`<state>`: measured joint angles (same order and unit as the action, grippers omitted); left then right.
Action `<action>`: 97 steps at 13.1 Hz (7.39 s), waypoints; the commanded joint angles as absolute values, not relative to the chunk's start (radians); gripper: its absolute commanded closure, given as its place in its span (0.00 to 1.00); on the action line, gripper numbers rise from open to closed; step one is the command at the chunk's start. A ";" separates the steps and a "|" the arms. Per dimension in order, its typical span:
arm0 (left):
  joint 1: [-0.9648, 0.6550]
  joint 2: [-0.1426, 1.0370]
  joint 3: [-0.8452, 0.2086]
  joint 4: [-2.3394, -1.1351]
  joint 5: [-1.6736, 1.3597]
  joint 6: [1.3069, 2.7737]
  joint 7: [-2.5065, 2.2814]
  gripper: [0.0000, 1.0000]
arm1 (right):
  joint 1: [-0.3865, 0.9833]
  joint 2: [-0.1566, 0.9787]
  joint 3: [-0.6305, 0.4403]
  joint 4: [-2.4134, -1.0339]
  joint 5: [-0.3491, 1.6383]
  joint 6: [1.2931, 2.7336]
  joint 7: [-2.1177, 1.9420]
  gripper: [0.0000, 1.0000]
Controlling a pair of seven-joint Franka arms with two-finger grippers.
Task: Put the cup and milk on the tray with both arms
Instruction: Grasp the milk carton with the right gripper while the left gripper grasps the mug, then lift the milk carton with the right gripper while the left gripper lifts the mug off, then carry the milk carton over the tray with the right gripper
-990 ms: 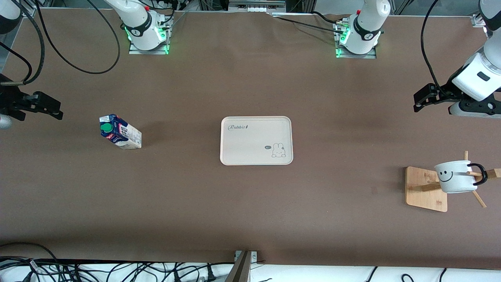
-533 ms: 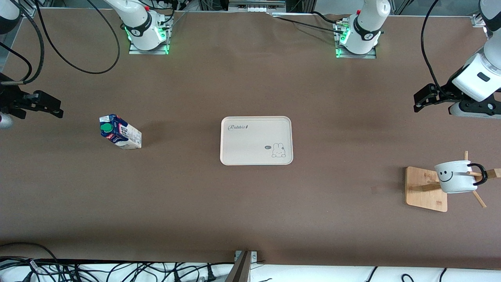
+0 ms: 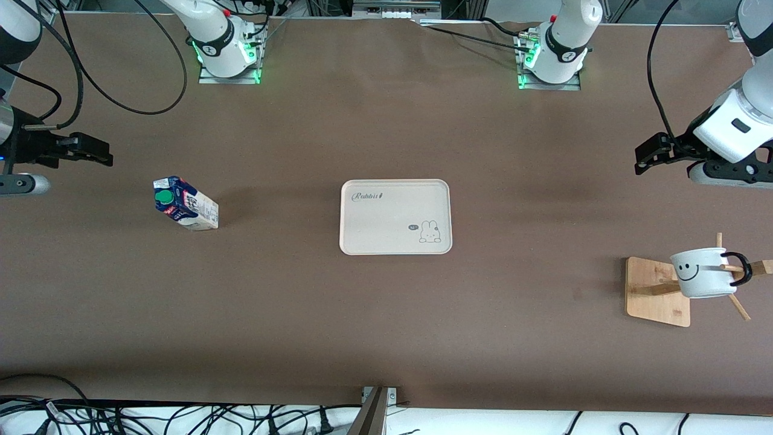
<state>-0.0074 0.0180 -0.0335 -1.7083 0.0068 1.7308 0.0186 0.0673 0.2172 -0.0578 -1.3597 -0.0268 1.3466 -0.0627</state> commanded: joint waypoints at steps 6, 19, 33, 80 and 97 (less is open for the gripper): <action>0.049 0.244 -0.026 -1.508 -0.050 1.736 0.009 0.00 | 0.038 0.331 -0.064 -1.393 -0.012 1.322 -0.222 0.00; 0.141 -0.020 -0.029 -2.151 -0.176 2.549 -0.118 0.00 | 0.040 0.331 -0.057 -1.660 0.056 1.678 -0.236 0.00; 0.173 0.183 -0.037 -2.092 -0.515 2.878 -0.003 0.38 | 0.046 0.351 -0.057 -1.769 0.058 1.787 -0.235 0.00; 0.164 0.020 -0.160 -1.898 -0.273 1.919 0.149 1.00 | 0.468 0.333 0.130 -1.638 0.195 1.969 0.382 0.63; -0.004 0.348 -0.265 -1.516 -0.177 1.468 -0.283 1.00 | 0.581 0.548 0.130 -1.586 0.126 2.129 0.522 0.65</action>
<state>0.0552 0.2751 -0.2640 -1.6258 -0.2206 1.5430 -0.1540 0.5506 0.5263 0.1382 -1.6122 0.1388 2.1344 0.5286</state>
